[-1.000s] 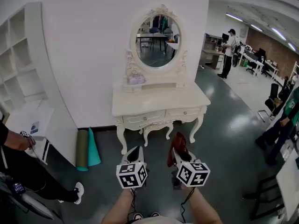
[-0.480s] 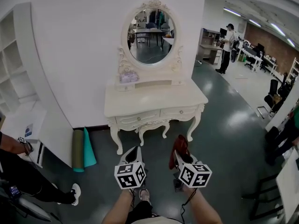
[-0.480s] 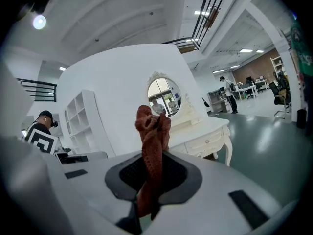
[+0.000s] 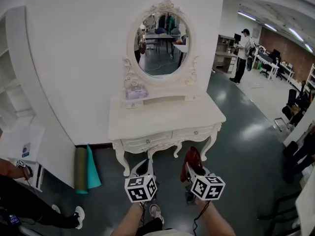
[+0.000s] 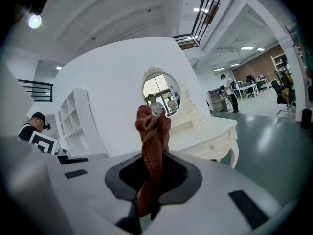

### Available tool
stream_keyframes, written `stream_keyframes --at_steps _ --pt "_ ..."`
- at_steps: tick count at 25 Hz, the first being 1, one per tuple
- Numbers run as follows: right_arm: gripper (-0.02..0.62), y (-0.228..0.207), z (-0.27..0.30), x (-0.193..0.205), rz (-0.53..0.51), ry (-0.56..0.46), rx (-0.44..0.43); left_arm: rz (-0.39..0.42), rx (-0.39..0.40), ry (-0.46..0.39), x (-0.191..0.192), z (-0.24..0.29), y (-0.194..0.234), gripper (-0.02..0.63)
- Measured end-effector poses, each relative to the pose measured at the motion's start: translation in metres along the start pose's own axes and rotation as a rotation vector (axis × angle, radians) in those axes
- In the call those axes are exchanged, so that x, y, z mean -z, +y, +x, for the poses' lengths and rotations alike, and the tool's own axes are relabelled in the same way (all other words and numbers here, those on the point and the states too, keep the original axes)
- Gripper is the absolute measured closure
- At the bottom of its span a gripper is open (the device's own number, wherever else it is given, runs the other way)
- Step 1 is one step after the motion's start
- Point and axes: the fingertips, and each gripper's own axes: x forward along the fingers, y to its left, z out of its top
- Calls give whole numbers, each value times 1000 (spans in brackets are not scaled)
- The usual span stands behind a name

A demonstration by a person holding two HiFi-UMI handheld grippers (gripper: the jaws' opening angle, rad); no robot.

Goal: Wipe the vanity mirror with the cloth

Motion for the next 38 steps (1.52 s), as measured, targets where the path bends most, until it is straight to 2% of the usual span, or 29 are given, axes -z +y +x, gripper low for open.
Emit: stream_keyframes --at_steps 10,21,25,31,38 --pt "535 -10 124 -76 -104 -24 4 -2 11 -63 -82 118 41 596" --pt "535 -58 203 -94 -30 1 39 12 -34 6 -88 190 84 596" --pt "535 -68 244 -105 -34 12 4 19 -63 -16 -100 217 96 596" --pt "535 -85 327 -137 -29 32 -80 3 -162 -24 -117 273 121 596" --pt "535 -114 418 -189 -47 64 -177 0 -226 -72 -166 357 117 596"
